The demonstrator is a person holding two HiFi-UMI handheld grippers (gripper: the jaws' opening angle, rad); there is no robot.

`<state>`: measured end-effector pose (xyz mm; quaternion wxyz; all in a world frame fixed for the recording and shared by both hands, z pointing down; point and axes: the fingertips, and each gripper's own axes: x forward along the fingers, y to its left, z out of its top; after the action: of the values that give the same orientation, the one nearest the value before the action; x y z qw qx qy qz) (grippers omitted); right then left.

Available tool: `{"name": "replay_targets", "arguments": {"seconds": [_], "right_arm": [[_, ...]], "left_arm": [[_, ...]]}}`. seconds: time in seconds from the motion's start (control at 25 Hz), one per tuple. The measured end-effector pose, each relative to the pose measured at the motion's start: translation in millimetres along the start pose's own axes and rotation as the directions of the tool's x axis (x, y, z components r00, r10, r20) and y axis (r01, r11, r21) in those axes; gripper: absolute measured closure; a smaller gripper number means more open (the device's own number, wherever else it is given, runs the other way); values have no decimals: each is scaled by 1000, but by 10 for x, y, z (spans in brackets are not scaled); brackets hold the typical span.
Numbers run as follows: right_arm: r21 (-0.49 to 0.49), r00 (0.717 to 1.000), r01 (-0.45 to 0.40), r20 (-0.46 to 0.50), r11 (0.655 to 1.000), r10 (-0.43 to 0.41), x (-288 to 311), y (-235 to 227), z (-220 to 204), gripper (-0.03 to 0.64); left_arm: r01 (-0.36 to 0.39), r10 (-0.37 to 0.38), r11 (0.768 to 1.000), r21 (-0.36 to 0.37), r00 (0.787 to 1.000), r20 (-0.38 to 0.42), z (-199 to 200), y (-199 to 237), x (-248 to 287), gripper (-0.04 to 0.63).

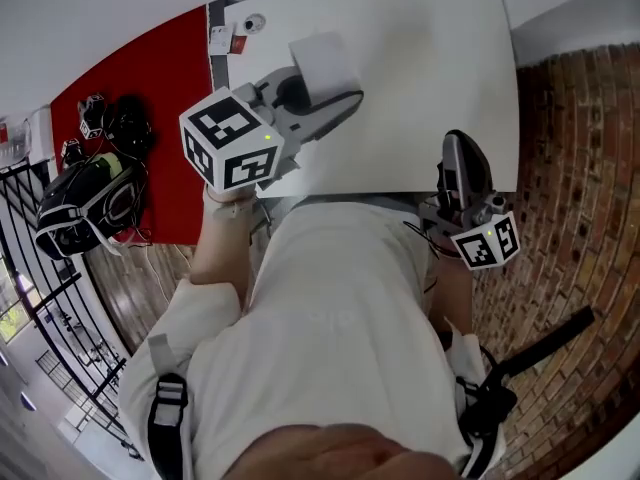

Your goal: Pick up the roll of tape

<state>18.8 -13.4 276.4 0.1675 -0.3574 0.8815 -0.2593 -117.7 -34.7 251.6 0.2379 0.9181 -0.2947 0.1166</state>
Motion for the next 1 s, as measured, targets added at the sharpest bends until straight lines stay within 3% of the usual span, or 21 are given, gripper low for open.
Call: {"name": "replay_targets", "arguments": {"seconds": [0.2, 0.32, 0.68, 0.88, 1.0], "right_arm": [[-53, 1000, -24, 8, 998, 24, -56, 407, 90, 594], [-94, 999, -45, 15, 995, 47, -58, 622, 142, 594], [-184, 989, -134, 38, 974, 143, 59, 1249, 505, 594], [-191, 978, -193, 42, 962, 205, 74, 1419, 694, 594], [-198, 971, -226, 31, 954, 237, 60, 1478, 771, 594]], "left_arm": [[62, -56, 997, -43, 991, 125, 251, -278, -472, 479], [117, -105, 992, -46, 973, 207, 369, -439, -747, 479], [279, -216, 957, -81, 870, 444, 630, -792, -1468, 479], [326, -217, 939, -109, 808, 547, 645, -914, -1676, 480], [340, -200, 933, -116, 761, 617, 677, -985, -1776, 481]]}}
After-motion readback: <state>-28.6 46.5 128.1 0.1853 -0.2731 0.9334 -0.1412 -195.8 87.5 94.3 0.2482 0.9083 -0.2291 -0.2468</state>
